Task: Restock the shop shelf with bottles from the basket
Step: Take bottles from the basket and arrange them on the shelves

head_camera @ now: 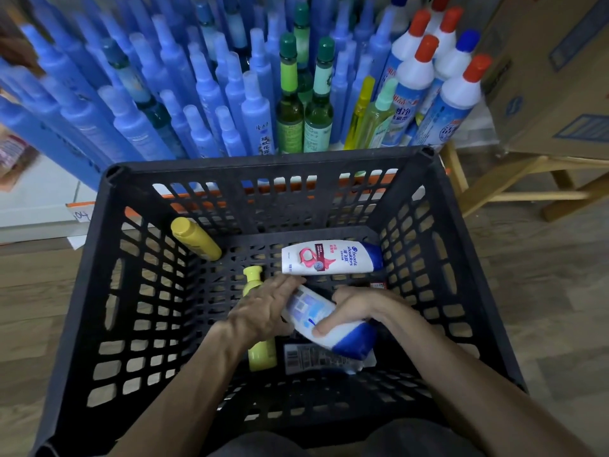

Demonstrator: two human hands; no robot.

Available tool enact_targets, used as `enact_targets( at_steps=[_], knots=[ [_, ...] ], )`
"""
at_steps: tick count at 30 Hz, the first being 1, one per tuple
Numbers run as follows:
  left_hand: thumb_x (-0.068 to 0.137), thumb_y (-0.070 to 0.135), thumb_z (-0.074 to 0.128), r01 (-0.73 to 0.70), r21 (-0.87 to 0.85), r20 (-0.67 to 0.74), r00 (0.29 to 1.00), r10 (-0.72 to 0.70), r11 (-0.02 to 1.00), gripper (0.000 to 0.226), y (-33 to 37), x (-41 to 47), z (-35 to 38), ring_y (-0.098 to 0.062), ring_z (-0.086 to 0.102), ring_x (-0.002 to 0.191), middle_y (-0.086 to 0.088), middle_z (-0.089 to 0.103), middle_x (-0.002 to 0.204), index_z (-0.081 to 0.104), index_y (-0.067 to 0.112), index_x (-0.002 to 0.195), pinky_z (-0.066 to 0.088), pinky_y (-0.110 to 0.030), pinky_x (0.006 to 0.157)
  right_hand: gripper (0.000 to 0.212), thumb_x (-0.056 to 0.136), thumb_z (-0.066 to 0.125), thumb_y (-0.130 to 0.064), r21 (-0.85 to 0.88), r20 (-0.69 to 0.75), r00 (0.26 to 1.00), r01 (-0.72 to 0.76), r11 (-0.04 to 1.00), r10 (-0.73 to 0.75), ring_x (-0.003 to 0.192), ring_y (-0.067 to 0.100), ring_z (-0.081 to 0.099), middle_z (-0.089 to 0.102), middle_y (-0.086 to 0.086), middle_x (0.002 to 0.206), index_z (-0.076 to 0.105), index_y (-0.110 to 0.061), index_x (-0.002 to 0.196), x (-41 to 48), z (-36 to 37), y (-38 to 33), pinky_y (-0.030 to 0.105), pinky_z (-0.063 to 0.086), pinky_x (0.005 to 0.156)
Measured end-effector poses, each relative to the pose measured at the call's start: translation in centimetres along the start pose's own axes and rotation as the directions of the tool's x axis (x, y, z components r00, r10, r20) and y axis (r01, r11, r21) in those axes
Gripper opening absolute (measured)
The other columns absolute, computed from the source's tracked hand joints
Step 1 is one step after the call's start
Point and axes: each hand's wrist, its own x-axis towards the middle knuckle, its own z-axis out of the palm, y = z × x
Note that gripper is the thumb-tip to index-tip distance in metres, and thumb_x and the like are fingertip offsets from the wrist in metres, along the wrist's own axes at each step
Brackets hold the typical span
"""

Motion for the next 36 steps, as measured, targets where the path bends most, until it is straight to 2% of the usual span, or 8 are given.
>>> enact_targets(
  at_steps=[3,6,16,19,22,27,31,36],
  knots=[
    [0.061,0.043,0.081,-0.068,0.099,0.030,0.997,0.065,0.993,0.103,1.0,-0.4,-0.4,-0.012,0.028,0.132,0.012,0.031,0.142,0.020,0.035,0.143,0.026,-0.034,0.111,0.067,0.061,0.082,-0.054,0.411,0.029,1.000,-0.009,0.912,-0.003,0.094,0.017,0.070,0.072,0.001,0.106,0.063,-0.014,0.111,-0.3,-0.5,-1.0,0.029,0.057,0.079],
    [0.070,0.043,0.076,-0.111,0.064,-0.046,0.992,0.114,0.992,0.081,0.9,-0.3,-0.9,-0.013,0.042,0.123,0.011,0.042,0.133,0.030,0.034,0.137,0.036,-0.032,0.102,0.044,0.078,0.079,-0.036,0.636,0.174,0.985,-0.104,0.764,-0.011,0.086,0.018,0.071,0.073,0.005,0.096,0.061,-0.010,0.109,-1.8,-1.0,-1.4,0.029,0.058,0.080],
    [0.073,0.028,0.076,-0.078,-0.315,-0.199,0.980,0.015,0.946,0.050,0.0,-0.7,-1.6,0.000,0.057,0.096,0.022,0.059,0.108,0.053,0.040,0.115,0.046,-0.018,0.081,0.066,0.092,0.051,-0.062,0.733,0.194,0.955,0.012,0.680,-0.226,0.101,0.028,0.071,0.072,0.019,0.111,0.062,-0.005,0.124,-2.9,-1.6,-1.6,0.031,0.053,0.089],
    [0.072,0.026,0.079,0.008,-0.444,-0.252,0.958,-0.134,0.896,0.036,-0.3,-0.6,-1.9,-0.003,0.060,0.085,0.019,0.065,0.094,0.064,0.031,0.104,0.040,-0.003,0.068,0.056,0.094,0.054,-0.056,0.737,-0.004,0.987,0.110,0.667,-0.159,0.096,0.020,0.073,0.076,0.011,0.103,0.066,-0.006,0.114,-2.1,-1.6,-1.5,0.033,0.054,0.096],
    [0.069,0.028,0.081,0.109,-0.556,-0.225,0.935,-0.276,0.824,0.023,-0.7,-0.5,-2.0,-0.007,0.061,0.076,0.009,0.068,0.083,0.064,0.025,0.085,0.041,-0.008,0.059,0.036,0.096,0.060,-0.036,0.601,-0.336,0.940,0.266,0.754,-0.063,0.089,0.017,0.071,0.074,0.009,0.104,0.064,-0.007,0.117,-0.8,-1.6,-1.0,0.028,0.057,0.086],
    [0.069,0.026,0.082,0.142,-0.567,-0.198,0.933,-0.301,0.811,0.028,-0.7,-0.5,-2.0,-0.003,0.061,0.078,0.013,0.066,0.084,0.063,0.027,0.088,0.041,-0.012,0.063,0.013,0.096,0.060,-0.023,0.472,-0.318,0.948,0.185,0.862,-0.029,0.087,0.016,0.069,0.071,0.008,0.098,0.066,-0.013,0.101,0.3,-1.0,0.0,0.028,0.057,0.081],
    [0.068,0.023,0.082,0.137,-0.598,-0.196,0.931,-0.309,0.790,0.025,-0.4,-0.4,-2.1,0.001,0.059,0.071,0.013,0.066,0.078,0.062,0.028,0.082,0.040,-0.009,0.058,0.008,0.091,0.061,-0.013,0.243,-0.529,0.848,0.183,0.953,-0.028,0.101,0.023,0.065,0.070,0.006,0.103,0.067,-0.011,0.095,1.1,-0.5,0.4,0.036,0.053,0.091],
    [0.067,0.026,0.085,0.091,-0.773,-0.203,0.902,-0.381,0.628,0.026,-1.1,-0.2,-2.2,0.003,0.067,0.077,0.012,0.073,0.084,0.072,0.023,0.090,0.051,-0.012,0.068,0.052,0.087,0.066,-0.016,-0.175,-0.724,0.682,-0.036,0.984,-0.104,0.123,0.027,0.041,0.045,0.008,0.131,0.042,-0.014,0.134,1.7,-1.8,1.6,0.038,0.043,0.096]
  ],
)
